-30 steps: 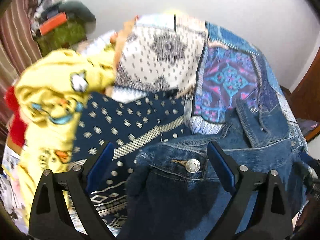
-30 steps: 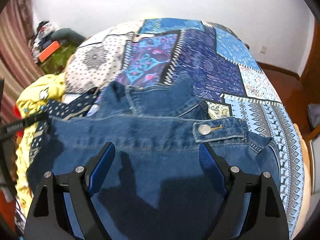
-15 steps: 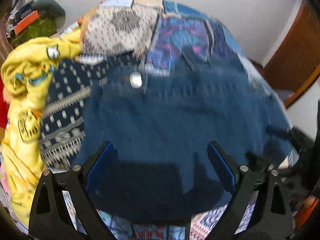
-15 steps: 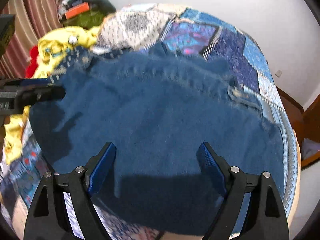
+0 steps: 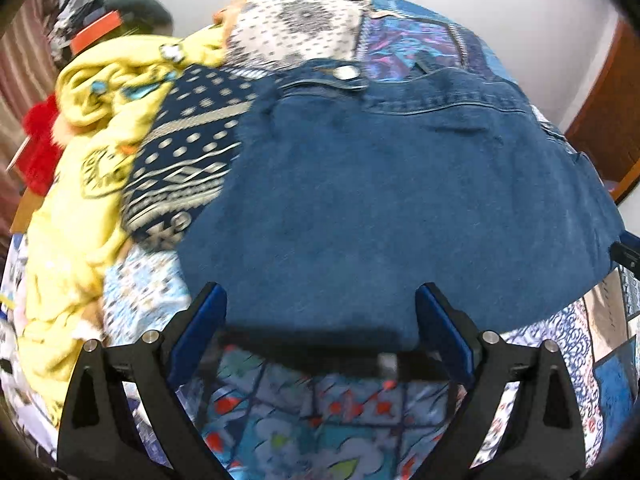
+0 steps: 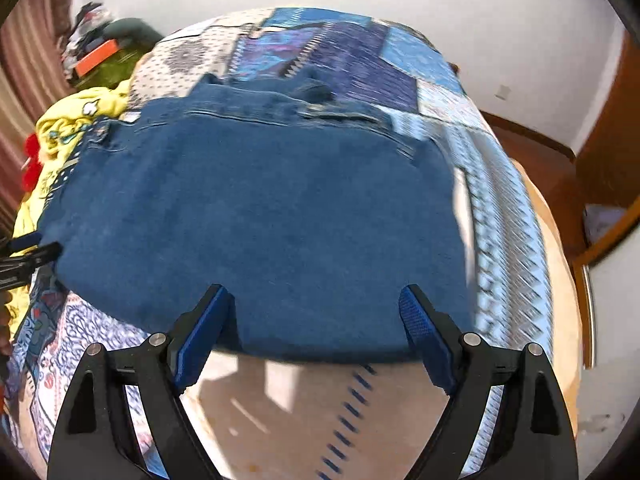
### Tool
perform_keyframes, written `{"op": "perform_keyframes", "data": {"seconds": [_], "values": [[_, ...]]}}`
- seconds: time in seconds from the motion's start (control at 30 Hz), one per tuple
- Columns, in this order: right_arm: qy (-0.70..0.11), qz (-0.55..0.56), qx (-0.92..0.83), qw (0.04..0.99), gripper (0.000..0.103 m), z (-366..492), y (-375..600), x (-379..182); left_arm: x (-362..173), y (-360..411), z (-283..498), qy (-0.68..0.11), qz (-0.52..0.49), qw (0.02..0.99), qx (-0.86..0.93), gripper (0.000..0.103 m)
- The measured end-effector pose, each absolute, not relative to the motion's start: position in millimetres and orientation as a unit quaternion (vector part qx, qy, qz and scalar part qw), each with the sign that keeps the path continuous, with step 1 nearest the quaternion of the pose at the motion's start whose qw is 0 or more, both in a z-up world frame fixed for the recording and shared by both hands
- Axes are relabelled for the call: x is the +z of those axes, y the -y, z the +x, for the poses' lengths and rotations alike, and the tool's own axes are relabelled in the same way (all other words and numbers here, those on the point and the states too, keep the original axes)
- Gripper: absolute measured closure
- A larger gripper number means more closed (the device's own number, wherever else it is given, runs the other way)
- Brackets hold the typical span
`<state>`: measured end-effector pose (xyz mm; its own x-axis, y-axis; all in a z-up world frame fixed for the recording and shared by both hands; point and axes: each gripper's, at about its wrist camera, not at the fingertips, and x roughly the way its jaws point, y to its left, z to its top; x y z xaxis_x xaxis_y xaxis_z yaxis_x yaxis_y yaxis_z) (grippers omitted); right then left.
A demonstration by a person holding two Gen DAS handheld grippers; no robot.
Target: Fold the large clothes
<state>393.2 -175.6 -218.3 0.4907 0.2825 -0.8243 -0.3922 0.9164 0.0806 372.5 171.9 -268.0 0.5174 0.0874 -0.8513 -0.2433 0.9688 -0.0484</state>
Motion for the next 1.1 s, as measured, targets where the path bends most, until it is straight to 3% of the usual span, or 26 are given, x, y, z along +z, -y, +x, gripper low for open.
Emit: {"op": "perform_keyframes", "data": {"seconds": [0.27,0.5,0.87,1.07,1.1], "values": [[-0.486,-0.037,0.14,0.862,0.018,385,219,-225,-276,-223,342,-0.501,-0.155,0.838,0.151,0.004],[-0.478,0.016,0.126,0.869,0.018,371,240,-216,-269,-249,323,-0.459,-0.312,0.826,0.105,0.004],[-0.455,-0.005,0.182,0.872,0.018,384,188,-200,-329,-248,346,-0.436,-0.515,0.738,-0.008,0.004],[-0.476,-0.012,0.207,0.855,0.018,396,158,-212,-334,-249,367,-0.407,-0.535,0.74,-0.022,0.004],[-0.478,-0.009,0.212,0.853,0.018,396,155,-213,-333,-251,371,-0.403,-0.538,0.74,-0.022,0.011]]}}
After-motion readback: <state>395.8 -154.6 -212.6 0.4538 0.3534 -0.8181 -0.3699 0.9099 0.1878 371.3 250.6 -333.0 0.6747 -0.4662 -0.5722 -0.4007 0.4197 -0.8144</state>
